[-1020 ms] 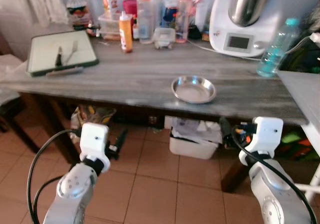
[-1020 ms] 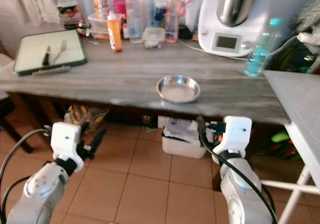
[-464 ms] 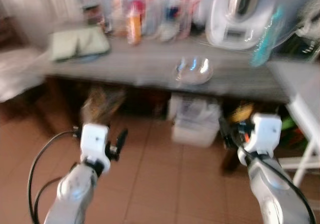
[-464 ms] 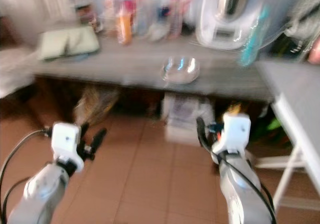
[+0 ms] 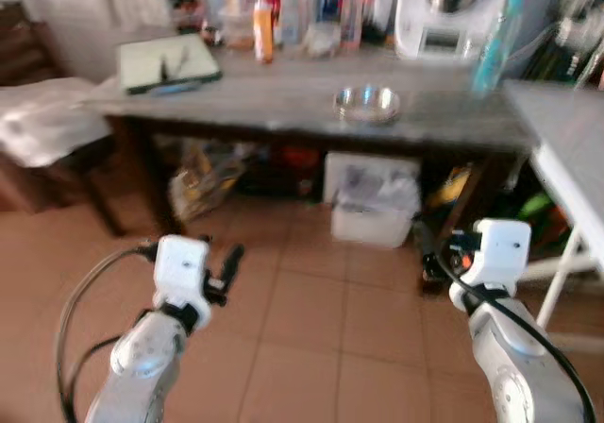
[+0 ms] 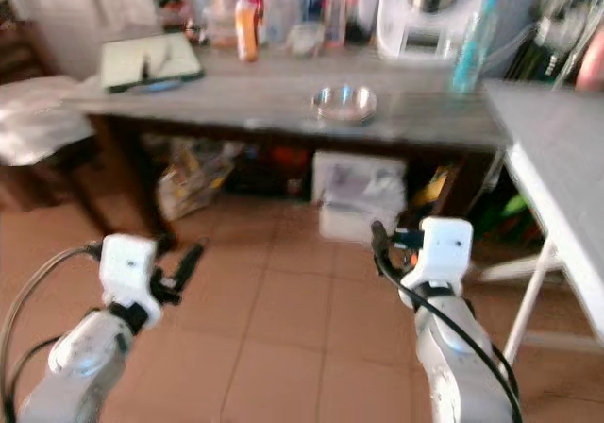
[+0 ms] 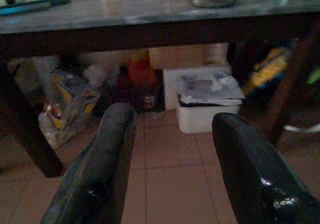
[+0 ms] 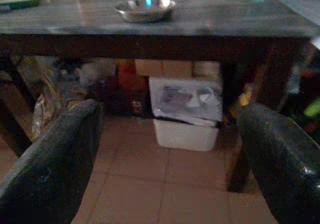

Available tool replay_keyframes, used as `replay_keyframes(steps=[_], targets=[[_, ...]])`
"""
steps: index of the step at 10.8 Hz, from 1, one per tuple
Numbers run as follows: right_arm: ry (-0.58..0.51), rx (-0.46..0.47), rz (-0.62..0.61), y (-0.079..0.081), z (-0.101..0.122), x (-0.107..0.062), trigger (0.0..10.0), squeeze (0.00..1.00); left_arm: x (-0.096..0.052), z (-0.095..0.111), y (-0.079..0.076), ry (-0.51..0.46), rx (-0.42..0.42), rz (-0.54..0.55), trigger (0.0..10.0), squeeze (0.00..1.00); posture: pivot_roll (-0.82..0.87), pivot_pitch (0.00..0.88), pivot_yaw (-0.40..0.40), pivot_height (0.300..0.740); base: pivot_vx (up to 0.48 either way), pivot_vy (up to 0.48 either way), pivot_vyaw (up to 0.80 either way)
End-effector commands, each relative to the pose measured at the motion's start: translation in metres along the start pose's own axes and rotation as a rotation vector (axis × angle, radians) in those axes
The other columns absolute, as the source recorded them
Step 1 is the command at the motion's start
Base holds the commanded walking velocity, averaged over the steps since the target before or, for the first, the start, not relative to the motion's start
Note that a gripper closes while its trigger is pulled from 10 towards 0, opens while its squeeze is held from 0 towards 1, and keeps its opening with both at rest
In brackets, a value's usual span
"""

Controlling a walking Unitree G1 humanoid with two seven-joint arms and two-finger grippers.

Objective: Setting the table

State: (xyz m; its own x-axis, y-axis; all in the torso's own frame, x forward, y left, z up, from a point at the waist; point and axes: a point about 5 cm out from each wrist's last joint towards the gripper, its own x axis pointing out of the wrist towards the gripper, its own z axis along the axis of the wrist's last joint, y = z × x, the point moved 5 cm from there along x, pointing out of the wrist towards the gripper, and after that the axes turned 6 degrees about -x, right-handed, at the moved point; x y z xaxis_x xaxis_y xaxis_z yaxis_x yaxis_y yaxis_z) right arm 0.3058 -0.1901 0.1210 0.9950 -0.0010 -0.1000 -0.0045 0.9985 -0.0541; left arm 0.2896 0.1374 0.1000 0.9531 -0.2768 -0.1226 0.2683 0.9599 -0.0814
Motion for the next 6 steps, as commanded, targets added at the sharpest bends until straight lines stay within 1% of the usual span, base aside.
replay_keyframes(steps=[1, 3, 4, 6], targets=[[-0.027, -0.001, 0.004, 0.0018, 0.0077, 0.0003, 10.0, 0.00, 0.0010, 0.0041, 0.0026, -0.010, 0.021, 0.001, 10.0, 0.00, 0.04, 0.020, 0.000, 0.740, 0.000, 0.000, 0.00], [-0.024, -0.004, 0.000, 0.0007, 0.0065, -0.0006, 10.0, 0.00, 0.0016, 0.0039, 0.0015, -0.013, 0.017, -0.005, 10.0, 0.00, 0.04, 0.024, 0.001, 0.740, 0.000, 0.000, 0.00], [-0.023, -0.006, -0.001, 0.0006, 0.0065, -0.0006, 10.0, 0.00, 0.0026, 0.0046, -0.0002, -0.020, 0.037, -0.017, 10.0, 0.00, 0.03, 0.024, 0.002, 0.740, 0.000, 0.000, 0.00], [-0.026, -0.006, -0.002, 0.0006, 0.0074, 0.0000, 10.0, 0.00, 0.0049, 0.0068, -0.0015, -0.030, 0.048, -0.025, 10.0, 0.00, 0.03, 0.025, 0.002, 0.740, 0.000, 0.000, 0.00]])
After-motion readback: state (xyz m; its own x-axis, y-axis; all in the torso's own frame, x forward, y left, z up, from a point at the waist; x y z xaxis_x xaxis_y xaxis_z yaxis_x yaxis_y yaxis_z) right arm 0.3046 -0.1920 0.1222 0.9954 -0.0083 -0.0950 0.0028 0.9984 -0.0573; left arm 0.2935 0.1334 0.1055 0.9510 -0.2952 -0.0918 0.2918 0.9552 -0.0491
